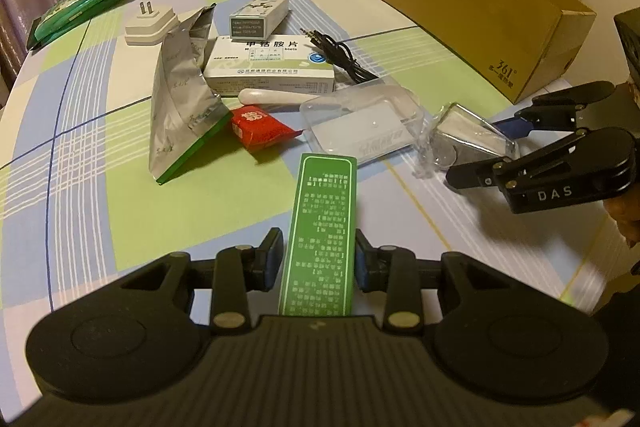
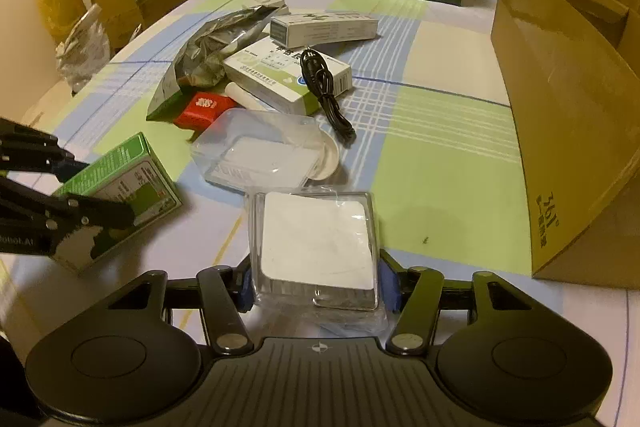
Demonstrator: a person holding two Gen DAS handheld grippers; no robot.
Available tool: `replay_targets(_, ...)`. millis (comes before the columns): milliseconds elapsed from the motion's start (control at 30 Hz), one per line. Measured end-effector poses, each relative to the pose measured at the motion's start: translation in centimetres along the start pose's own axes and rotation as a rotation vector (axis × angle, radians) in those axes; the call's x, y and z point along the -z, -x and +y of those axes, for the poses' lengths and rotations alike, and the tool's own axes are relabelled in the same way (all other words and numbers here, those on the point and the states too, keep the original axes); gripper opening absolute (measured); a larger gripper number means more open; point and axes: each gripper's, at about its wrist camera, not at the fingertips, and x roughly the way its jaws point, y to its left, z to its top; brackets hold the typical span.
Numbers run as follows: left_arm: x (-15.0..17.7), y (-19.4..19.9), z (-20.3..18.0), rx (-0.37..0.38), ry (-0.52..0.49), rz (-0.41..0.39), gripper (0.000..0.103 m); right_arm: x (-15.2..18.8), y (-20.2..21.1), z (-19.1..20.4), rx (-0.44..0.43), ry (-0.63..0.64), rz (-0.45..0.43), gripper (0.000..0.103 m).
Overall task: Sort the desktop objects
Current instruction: 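Lift the green box with the left gripper while the right gripper lifts the clear tray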
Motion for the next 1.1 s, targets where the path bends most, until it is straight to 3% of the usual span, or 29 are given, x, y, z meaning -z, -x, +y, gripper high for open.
replay_targets(733,-0.1,-0.1,-0.2,-0.012,-0.016,-0.012,0.025,0.9,0.7,-0.5,0.016,-0.004,0.002,0.054)
replay_targets(867,-0.1,-0.2,-0.2,-0.007,-0.013,-0.011,0.025,0.6,0.6,-0.4,0.006,0.001,0.002,0.077)
replay_targets(1100,-0.3,-0.3,-0.1,0.004,0.004,-0.018,0.026,-0.1,0.1,-0.3,0.014,0.001,0.0,0.077)
